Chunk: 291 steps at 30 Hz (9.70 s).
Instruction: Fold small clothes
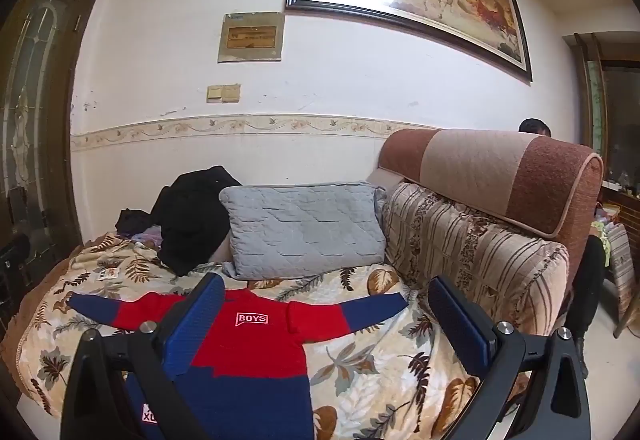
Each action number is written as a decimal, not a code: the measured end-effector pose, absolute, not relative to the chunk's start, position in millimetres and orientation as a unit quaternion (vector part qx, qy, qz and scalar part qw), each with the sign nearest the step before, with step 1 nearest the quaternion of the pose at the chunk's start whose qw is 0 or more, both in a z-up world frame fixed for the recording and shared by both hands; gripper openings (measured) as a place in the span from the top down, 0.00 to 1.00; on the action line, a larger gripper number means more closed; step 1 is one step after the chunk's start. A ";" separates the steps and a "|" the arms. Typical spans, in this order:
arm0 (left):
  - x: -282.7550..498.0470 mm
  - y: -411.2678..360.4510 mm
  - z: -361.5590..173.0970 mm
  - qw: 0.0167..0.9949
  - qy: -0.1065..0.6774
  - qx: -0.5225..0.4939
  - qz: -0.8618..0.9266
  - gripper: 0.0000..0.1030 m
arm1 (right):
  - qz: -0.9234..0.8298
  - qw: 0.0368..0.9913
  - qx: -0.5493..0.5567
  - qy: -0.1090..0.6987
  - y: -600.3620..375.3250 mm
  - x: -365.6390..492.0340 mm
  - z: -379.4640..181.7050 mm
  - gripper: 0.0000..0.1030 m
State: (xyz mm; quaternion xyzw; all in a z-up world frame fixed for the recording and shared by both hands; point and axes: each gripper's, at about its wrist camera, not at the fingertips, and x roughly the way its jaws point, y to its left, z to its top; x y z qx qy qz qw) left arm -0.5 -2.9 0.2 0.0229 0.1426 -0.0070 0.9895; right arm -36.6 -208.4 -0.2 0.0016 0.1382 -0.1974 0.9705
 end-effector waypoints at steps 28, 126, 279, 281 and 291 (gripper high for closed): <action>-6.7 -0.4 -0.3 0.991 0.130 0.028 -0.006 0.00 | -0.213 0.967 -0.001 0.141 -218.2 -44.6 0.4 0.00; 354.7 136.1 -264.3 0.911 0.359 -0.083 0.187 0.00 | 0.174 0.734 0.560 0.342 -185.6 439.5 -362.6 0.88; 457.1 50.3 -320.2 0.853 0.505 -0.106 -0.078 0.38 | 0.048 0.801 0.440 0.403 -373.6 417.7 -353.1 0.33; 457.1 48.7 -322.8 0.852 0.507 -0.103 -0.080 0.38 | 0.057 0.781 0.462 0.416 -375.0 421.0 -369.0 0.43; 454.1 47.3 -319.3 0.862 0.497 -0.079 -0.064 0.38 | 0.072 0.834 0.359 0.413 -345.7 408.3 -329.6 0.89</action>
